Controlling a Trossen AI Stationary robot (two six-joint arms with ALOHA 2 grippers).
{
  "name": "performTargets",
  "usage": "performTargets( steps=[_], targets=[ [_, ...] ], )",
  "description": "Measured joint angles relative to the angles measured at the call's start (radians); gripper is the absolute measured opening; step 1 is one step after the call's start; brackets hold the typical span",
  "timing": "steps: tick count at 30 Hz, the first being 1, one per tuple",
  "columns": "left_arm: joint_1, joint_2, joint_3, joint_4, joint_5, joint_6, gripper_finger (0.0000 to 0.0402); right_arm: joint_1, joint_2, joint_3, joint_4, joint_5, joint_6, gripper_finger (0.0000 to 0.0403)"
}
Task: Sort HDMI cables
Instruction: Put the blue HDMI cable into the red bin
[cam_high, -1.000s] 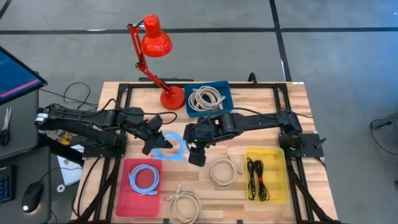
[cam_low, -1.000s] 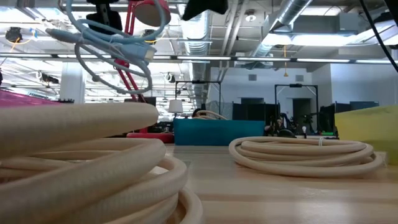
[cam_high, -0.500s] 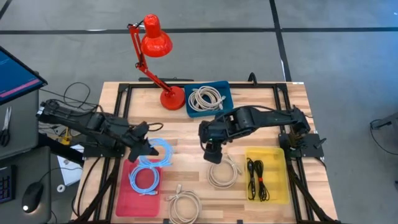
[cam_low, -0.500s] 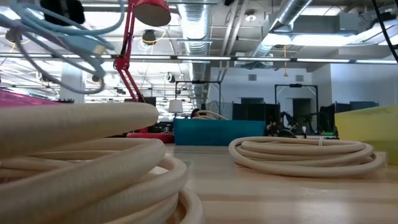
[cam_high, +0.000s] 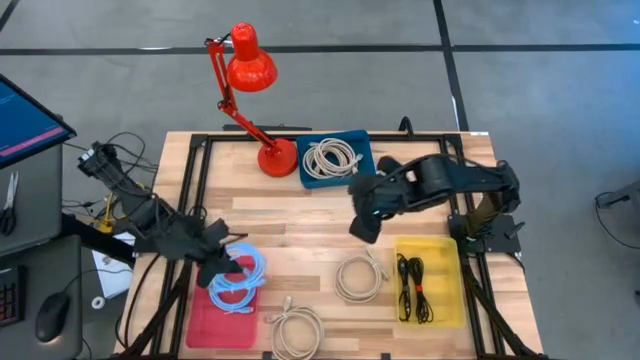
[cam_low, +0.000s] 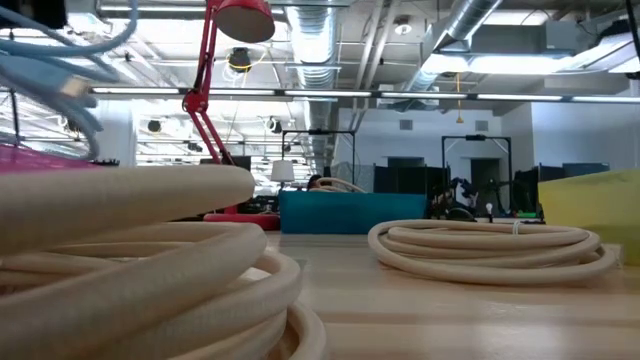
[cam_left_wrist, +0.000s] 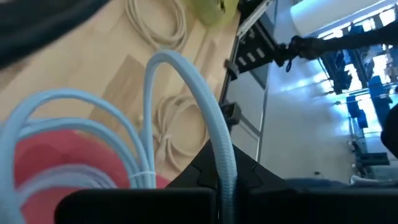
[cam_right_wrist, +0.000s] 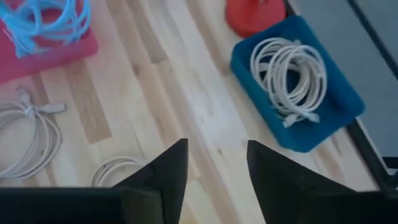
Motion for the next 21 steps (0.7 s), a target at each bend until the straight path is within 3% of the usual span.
performTargets(
  steps=[7, 21],
  targets=[
    [-0.138, 0.076, 0.000, -0.031, -0.061, -0.138, 0.0001, -0.001, -0.075, 0.000, -0.004, 0.071, 0.002, 0.0133],
    [-0.304, 0.235, 0.000, -0.039, -0.063, -0.320, 0.0001, 0.000, -0.145, 0.000, -0.004, 0.159, 0.044, 0.0071]
  ],
)
